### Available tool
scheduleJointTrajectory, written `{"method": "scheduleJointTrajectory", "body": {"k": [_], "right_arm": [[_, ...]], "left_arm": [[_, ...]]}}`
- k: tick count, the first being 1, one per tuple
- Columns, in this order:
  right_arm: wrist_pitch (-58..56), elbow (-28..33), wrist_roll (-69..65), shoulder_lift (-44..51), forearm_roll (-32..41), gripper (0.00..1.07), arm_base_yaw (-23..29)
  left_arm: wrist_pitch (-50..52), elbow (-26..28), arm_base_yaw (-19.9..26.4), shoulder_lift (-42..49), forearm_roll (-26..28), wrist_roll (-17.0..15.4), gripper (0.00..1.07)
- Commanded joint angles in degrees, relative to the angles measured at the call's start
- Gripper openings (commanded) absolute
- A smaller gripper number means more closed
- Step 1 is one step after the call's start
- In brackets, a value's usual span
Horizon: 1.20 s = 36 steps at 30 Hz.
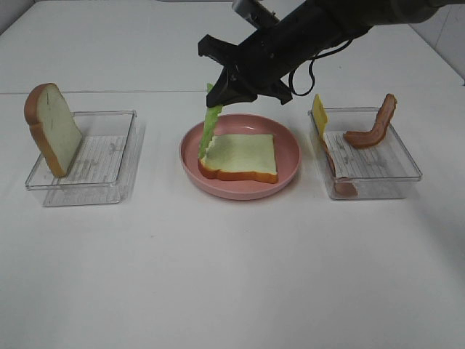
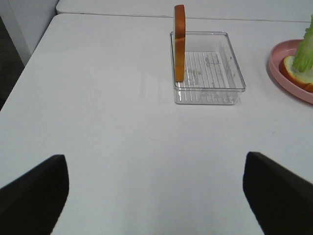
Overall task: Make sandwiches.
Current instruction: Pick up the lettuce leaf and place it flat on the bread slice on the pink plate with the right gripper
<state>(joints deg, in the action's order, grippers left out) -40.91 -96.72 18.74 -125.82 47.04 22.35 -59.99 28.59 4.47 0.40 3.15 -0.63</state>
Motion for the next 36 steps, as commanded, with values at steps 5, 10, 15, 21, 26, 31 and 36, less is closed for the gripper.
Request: {"method": "scheduleJointTrajectory", "body": {"k": [5, 10, 15, 21, 26, 31, 36], "right_arm": [[0.63, -0.34, 0.97, -1.60, -0.34, 0.00, 0.06], [0.63, -0.34, -0.23, -1.60, -7.05, 0.00, 0.00], [0.74, -0.34, -5.44, -1.60, -14.38, 0.00, 0.00], [1.95, -0.34, -9.34, -1.60, -20.40, 0.00, 0.00], [2.18, -0.34, -9.34, -1.60, -19.82, 0.00, 0.00], [1.89, -0.34, -9.34, -1.60, -19.88, 0.00, 0.00], [1.20, -0.34, -9.34, -1.60, -20.05, 0.07, 0.00]], "left_arm": [[0.80, 0.00, 0.23, 1.03, 0.34, 0.11, 0.88], [0.80, 0.00, 0.23, 1.03, 0.34, 0.11, 0.88], [0.80, 0.00, 0.23, 1.03, 0.34, 0.11, 0.88], [0.80, 0.00, 0.23, 1.03, 0.34, 0.11, 0.88], [0.80, 0.00, 0.23, 1.03, 0.34, 0.11, 0.88], [0.80, 0.00, 0.23, 1.03, 0.34, 0.11, 0.88], [0.80, 0.00, 0.23, 1.03, 0.34, 0.11, 0.88]]}}
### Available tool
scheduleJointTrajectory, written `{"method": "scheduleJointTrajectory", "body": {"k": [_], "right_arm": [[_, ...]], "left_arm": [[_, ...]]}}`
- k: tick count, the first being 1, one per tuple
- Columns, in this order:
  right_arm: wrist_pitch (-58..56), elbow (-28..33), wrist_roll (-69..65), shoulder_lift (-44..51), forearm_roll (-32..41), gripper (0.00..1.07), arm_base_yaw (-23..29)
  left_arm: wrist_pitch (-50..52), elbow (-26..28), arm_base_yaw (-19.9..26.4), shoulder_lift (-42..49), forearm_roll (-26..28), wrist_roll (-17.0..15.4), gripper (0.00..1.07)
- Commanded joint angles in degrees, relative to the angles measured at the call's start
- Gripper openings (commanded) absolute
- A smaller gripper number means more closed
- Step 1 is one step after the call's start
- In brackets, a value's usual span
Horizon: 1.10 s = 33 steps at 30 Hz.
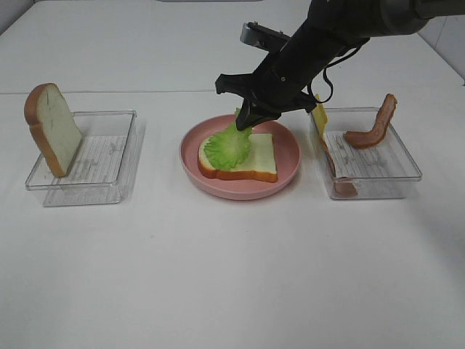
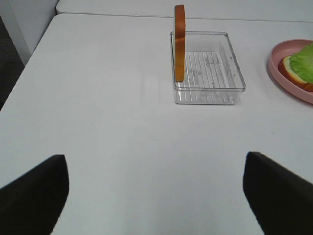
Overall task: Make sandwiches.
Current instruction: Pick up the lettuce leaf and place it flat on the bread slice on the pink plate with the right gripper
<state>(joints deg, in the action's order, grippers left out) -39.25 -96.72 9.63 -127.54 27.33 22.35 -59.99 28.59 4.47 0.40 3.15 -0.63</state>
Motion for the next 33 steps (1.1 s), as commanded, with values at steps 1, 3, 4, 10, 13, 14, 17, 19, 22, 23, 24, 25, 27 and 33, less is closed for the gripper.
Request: {"method": "scheduleJointTrajectory", "body": {"k": [1, 3, 4, 10, 13, 14, 17, 19, 22, 23, 24, 25, 27, 33], "right_arm": [[-0.46, -0.34, -0.23, 0.11, -0.34, 0.07, 0.00], [-1.78, -0.34, -0.23, 0.11, -1.66, 0.27, 0.00], [-1.78, -0.34, -0.23, 0.11, -1.66, 0.27, 0.00], [-1.32, -0.34, -1.78, 0.17, -2.12, 0.73, 0.00], [-1.89, -0.34, -4.47, 0.63, -4.35, 0.94, 0.00], [-2.86, -0.34, -5.79, 1.15, -6.13, 0.99, 0.00], [-4.30, -0.34, -7.51, 2.58, -8.54, 0.99, 0.00], [-5.56, -0.34, -9.63, 3.90, -10.08, 0.99, 0.00], [-6.70, -0.34, -11.34, 5.84, -11.69, 0.99, 0.00], [-6.70, -0.34, -11.34, 5.84, -11.69, 0.99, 0.00], [-8.25, -0.34, -12.03, 7.33, -12.61, 0.99, 0.00], [-8.25, -0.34, -12.03, 7.33, -12.61, 0.99, 0.00], [-11.80, -0.34, -12.09, 9.85, -14.61, 0.99, 0.00], [-22.17, -0.34, -12.95, 13.35, -20.97, 0.99, 0.00]], "left_arm": [[0.80, 0.00, 0.23, 1.03, 0.34, 0.11, 0.88], [0.80, 0.00, 0.23, 1.03, 0.34, 0.11, 0.88], [0.80, 0.00, 0.23, 1.03, 0.34, 0.11, 0.88], [0.80, 0.00, 0.23, 1.03, 0.34, 0.11, 0.88], [0.80, 0.00, 0.23, 1.03, 0.34, 0.11, 0.88], [0.80, 0.00, 0.23, 1.03, 0.34, 0.11, 0.88], [0.80, 0.00, 0.23, 1.03, 0.34, 0.11, 0.88], [0.80, 0.00, 0.23, 1.03, 0.34, 0.11, 0.88], [0.80, 0.00, 0.23, 1.03, 0.34, 0.11, 0.88], [0.80, 0.00, 0.23, 1.03, 0.34, 0.11, 0.88], [0.80, 0.00, 0.23, 1.03, 0.34, 0.11, 0.88], [0.80, 0.00, 0.23, 1.03, 0.34, 0.11, 0.88], [0.80, 0.00, 0.23, 1.03, 0.34, 0.11, 0.88], [0.80, 0.00, 0.23, 1.03, 0.34, 0.11, 0.88]]}}
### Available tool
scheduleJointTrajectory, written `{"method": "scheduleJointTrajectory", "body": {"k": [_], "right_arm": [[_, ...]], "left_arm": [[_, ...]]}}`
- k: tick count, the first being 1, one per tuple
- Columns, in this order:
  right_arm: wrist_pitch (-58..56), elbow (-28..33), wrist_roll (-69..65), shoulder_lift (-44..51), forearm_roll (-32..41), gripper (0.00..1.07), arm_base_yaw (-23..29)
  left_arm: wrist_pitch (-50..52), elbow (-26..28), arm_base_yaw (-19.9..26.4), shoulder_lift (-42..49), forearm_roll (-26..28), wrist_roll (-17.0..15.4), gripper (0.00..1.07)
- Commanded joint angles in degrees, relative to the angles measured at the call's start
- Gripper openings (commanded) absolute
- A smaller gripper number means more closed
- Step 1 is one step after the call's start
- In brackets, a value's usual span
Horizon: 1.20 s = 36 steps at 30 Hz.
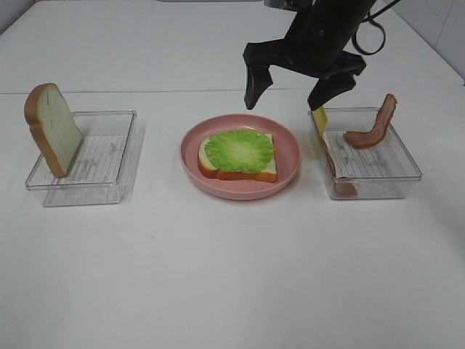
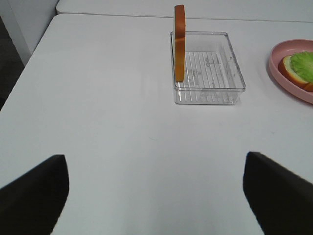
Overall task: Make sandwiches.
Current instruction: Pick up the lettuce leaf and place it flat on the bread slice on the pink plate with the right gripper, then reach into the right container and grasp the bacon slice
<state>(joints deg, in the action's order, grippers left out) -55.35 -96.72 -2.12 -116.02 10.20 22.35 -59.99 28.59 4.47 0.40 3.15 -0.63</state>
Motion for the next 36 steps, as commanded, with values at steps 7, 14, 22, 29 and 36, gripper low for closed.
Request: {"method": "scheduleJointTrajectory", "body": {"k": [7, 14, 22, 29, 36], "right_arm": [[-13.46, -0.23, -6.30, 2.06, -11.52, 0.98, -0.11], [-11.86, -0.23, -6.30, -1.43, -10.20, 0.98, -2.01], [-9.40, -0.23, -5.50, -5.33, -9.34, 0.97, -4.13], [-8.02, -0.23, -4.58, -8.08, -9.34, 0.95, -4.13], [-8.19, -0.23, -4.58, -8.48, -9.63, 0.84, -4.13]], "left_arm": [[0.80, 0.00, 0.23, 1.03, 0.34, 0.11, 0.88], [0.80, 0.00, 0.23, 1.03, 0.34, 0.11, 0.88], [0.80, 0.00, 0.23, 1.03, 0.34, 0.11, 0.88], [0.80, 0.00, 0.23, 1.03, 0.34, 0.11, 0.88], [0.80, 0.00, 0.23, 1.03, 0.34, 0.11, 0.88]]}}
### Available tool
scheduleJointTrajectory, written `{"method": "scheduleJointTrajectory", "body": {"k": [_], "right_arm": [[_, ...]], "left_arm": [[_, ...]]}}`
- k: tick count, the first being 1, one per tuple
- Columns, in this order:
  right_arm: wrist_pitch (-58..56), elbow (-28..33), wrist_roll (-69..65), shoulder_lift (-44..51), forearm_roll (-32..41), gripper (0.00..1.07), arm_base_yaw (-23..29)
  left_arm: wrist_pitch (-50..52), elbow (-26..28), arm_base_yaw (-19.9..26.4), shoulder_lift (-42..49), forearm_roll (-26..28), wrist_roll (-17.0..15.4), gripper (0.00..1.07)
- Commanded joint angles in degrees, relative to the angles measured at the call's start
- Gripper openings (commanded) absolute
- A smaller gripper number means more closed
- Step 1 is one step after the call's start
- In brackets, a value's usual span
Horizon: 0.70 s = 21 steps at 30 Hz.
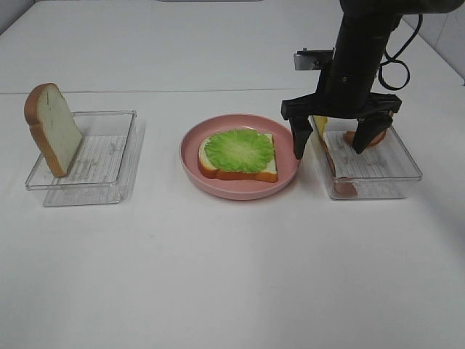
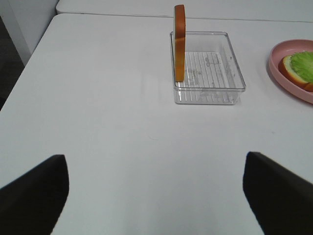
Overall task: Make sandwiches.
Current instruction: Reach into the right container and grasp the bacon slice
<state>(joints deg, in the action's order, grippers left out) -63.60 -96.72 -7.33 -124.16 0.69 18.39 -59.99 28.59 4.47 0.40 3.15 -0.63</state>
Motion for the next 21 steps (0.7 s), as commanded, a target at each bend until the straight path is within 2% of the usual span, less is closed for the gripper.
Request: {"method": "scheduleJointTrajectory", "body": {"k": [1, 2, 3, 5, 11, 13, 16, 18, 20, 21], "right_arm": [[0.06, -0.23, 0.63, -0.34, -0.69, 0.76, -0.17], [0.29, -0.23, 0.63, -0.34, -1.43, 0.66, -0.17], [0.29, -0.23, 0.63, -0.34, -1.43, 0.66, -0.17], [0.29, -0.23, 0.63, -0.34, -2.18, 0.53, -0.17], [0.29, -0.23, 0.63, -0.34, -2.41, 0.48, -0.17], [0.29, -0.23, 0.63, -0.34, -2.64, 0.41, -0.17], [0.29, -0.23, 0.63, -0.34, -2.64, 0.39, -0.17], [0.46, -0.23, 0.57, -0.34, -2.64, 0.22, -0.17], [0.46, -0.23, 0.57, -0.34, -2.64, 0.18, -0.17], [0.46, -0.23, 0.40, -0.34, -2.64, 0.11, -0.17]], "left_arm": [[0.80, 0.00, 0.23, 1.03, 0.34, 0.11, 0.88], [0.80, 0.00, 0.23, 1.03, 0.34, 0.11, 0.88], [0.80, 0.00, 0.23, 1.03, 0.34, 0.11, 0.88], [0.80, 0.00, 0.23, 1.03, 0.34, 0.11, 0.88], [0.80, 0.00, 0.23, 1.03, 0.34, 0.11, 0.88], [0.80, 0.00, 0.23, 1.03, 0.34, 0.11, 0.88], [0.80, 0.00, 0.23, 1.03, 0.34, 0.11, 0.88], [0.80, 0.00, 0.23, 1.03, 0.34, 0.11, 0.88], [0.80, 0.00, 0.23, 1.03, 0.34, 0.11, 0.88], [0.80, 0.00, 0.23, 1.03, 0.34, 0.11, 0.88]]}}
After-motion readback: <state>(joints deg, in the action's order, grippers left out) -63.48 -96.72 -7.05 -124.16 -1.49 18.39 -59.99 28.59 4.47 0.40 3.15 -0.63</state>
